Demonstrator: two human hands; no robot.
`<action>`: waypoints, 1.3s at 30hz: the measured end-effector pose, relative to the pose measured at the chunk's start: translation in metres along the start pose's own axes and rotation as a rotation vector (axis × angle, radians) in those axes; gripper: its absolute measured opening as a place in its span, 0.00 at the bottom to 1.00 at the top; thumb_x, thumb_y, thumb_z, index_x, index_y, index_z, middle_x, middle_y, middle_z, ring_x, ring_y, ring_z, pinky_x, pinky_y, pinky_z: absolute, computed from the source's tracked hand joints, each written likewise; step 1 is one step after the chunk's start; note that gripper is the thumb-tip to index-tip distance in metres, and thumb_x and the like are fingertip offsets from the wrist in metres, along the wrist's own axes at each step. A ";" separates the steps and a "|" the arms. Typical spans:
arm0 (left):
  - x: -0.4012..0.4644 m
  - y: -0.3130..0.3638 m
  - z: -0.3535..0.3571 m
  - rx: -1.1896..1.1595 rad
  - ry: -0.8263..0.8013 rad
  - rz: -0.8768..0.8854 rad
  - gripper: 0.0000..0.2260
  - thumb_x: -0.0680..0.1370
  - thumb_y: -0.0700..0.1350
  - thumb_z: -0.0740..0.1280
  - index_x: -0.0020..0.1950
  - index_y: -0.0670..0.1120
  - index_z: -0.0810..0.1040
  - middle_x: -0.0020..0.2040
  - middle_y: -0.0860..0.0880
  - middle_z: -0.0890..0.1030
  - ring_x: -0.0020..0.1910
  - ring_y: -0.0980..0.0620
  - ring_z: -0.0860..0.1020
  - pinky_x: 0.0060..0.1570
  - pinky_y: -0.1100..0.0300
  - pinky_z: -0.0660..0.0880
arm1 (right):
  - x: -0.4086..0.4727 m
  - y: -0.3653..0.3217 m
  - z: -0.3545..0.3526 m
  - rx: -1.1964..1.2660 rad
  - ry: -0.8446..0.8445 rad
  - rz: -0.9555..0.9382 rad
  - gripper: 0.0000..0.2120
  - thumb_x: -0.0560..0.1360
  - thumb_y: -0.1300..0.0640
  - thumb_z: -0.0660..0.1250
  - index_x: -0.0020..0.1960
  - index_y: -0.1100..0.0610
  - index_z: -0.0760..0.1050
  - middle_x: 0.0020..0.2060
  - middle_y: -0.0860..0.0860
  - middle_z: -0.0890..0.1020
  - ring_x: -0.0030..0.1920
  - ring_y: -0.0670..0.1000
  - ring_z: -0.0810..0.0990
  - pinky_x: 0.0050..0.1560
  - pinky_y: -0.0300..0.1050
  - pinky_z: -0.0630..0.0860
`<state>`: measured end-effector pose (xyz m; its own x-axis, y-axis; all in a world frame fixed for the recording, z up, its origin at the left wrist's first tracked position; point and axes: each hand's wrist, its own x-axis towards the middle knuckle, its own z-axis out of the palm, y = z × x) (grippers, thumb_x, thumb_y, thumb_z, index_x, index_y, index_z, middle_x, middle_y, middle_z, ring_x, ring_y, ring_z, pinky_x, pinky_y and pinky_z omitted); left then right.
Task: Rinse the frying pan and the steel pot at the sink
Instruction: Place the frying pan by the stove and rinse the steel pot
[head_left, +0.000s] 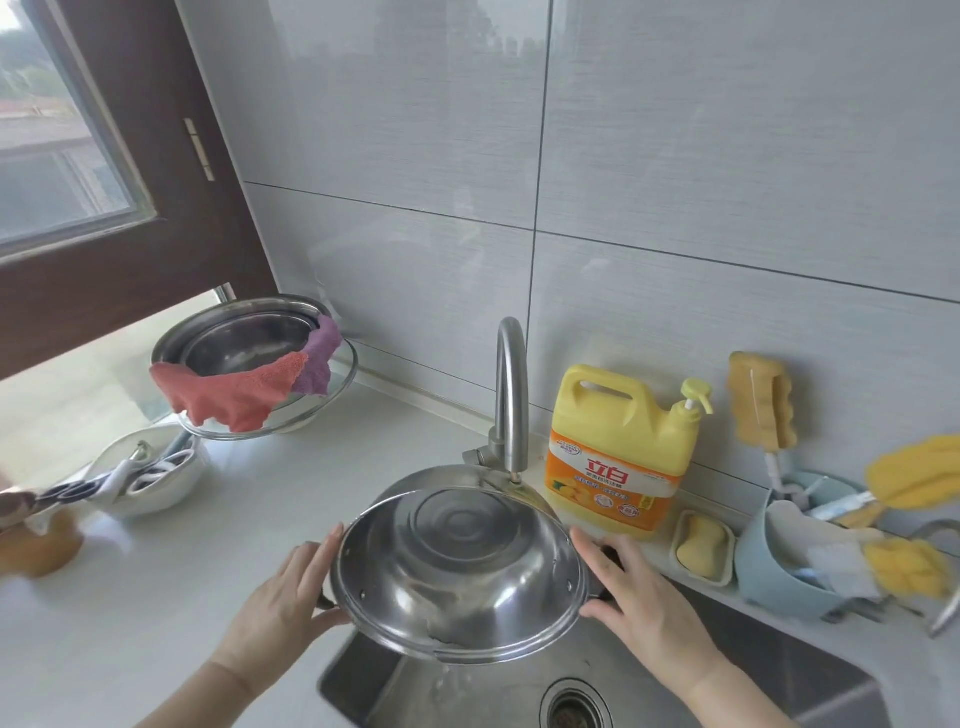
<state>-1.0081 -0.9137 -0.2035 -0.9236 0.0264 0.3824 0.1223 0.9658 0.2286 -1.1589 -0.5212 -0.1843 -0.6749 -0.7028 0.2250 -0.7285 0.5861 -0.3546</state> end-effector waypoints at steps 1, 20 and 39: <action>0.001 0.000 0.000 -0.004 0.008 0.002 0.43 0.74 0.62 0.67 0.80 0.44 0.52 0.50 0.52 0.70 0.39 0.60 0.73 0.33 0.64 0.77 | -0.001 0.000 -0.001 -0.005 -0.004 0.002 0.56 0.64 0.53 0.81 0.79 0.41 0.47 0.53 0.49 0.74 0.42 0.44 0.79 0.35 0.38 0.78; 0.083 0.119 0.057 -0.052 0.096 0.385 0.42 0.75 0.53 0.68 0.80 0.44 0.46 0.48 0.48 0.71 0.41 0.49 0.73 0.38 0.59 0.74 | -0.110 0.055 -0.075 0.010 0.136 0.259 0.32 0.76 0.30 0.52 0.73 0.48 0.59 0.51 0.50 0.71 0.50 0.40 0.74 0.62 0.20 0.56; 0.117 0.102 0.022 -0.470 -0.815 -0.142 0.62 0.62 0.47 0.82 0.71 0.76 0.35 0.66 0.54 0.75 0.62 0.52 0.75 0.63 0.52 0.74 | -0.051 0.081 -0.108 0.435 -0.395 0.466 0.55 0.52 0.38 0.82 0.70 0.22 0.52 0.68 0.31 0.69 0.68 0.31 0.66 0.66 0.31 0.65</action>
<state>-1.1115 -0.8063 -0.1553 -0.8883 0.2603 -0.3784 -0.0409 0.7758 0.6297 -1.1964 -0.3941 -0.1268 -0.7499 -0.5615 -0.3499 -0.2102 0.7037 -0.6787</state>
